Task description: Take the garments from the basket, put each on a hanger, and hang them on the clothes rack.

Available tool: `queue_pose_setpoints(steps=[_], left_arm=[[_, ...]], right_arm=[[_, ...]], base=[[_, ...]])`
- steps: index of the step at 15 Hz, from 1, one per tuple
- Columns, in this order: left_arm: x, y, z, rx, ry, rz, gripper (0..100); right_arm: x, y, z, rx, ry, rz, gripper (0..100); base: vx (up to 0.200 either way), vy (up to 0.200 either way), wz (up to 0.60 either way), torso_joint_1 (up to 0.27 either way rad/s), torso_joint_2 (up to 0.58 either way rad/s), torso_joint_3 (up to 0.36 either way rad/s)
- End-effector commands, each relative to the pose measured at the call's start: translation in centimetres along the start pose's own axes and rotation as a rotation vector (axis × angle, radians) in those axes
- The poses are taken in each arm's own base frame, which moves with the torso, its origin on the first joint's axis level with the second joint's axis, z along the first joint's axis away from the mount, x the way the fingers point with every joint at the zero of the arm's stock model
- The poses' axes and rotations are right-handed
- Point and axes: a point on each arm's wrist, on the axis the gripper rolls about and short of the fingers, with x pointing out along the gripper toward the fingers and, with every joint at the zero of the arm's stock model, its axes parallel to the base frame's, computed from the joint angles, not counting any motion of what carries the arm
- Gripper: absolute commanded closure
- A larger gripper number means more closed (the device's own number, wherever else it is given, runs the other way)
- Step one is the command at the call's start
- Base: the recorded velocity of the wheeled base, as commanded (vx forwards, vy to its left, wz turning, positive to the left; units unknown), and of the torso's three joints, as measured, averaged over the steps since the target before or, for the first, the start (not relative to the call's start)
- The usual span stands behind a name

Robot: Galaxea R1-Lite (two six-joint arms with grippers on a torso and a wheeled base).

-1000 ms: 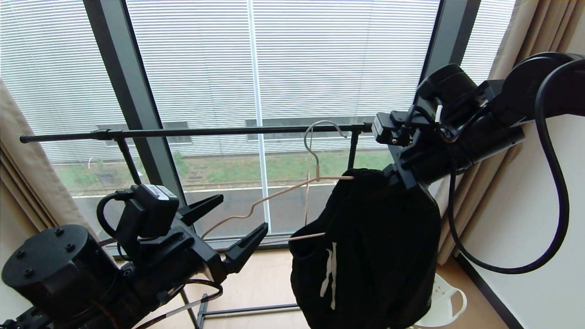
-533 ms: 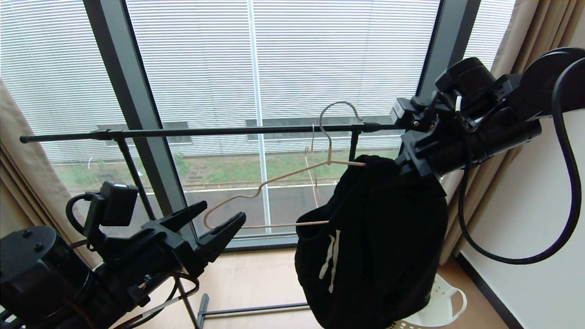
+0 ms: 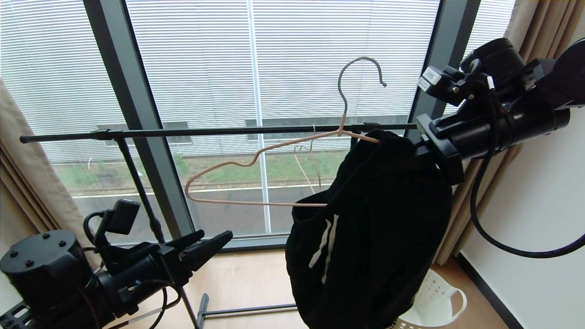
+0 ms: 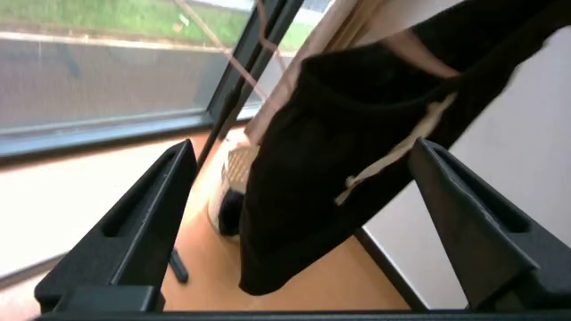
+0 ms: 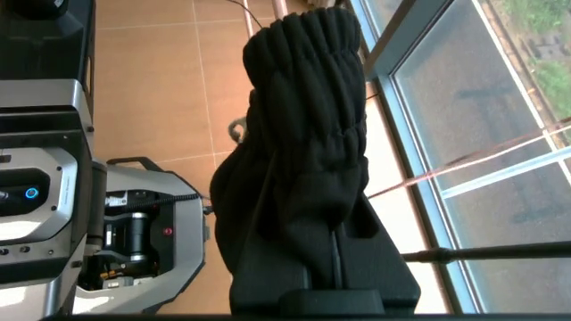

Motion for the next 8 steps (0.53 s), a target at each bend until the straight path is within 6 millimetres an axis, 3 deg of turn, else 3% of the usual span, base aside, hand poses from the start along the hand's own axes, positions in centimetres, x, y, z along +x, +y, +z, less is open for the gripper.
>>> queue_pose_setpoints(steps=[1, 4, 8], left_arm=[[1.4, 1.2, -1.1, -0.028, 0.064, 0.017, 0], [2.1, 1.1, -0.8, -0.083, 0.084, -0.063, 0], [4.3, 1.6, -0.3, -0.085, 0.082, -0.113, 0]], right_arm=[[-0.4, 0.4, 0.3, -0.010, -0.006, -0.005, 100], [-0.3, 0.6, 0.0, -0.001, -0.022, 0.023, 100], [-0.6, 2.5, -0.3, -0.029, -0.029, 0.066, 100]], base=[[0.000, 0.000, 0.00, 0.000, 0.00, 0.000], [0.000, 0.000, 0.00, 0.000, 0.00, 0.000], [0.000, 0.000, 0.00, 0.000, 0.00, 0.000]])
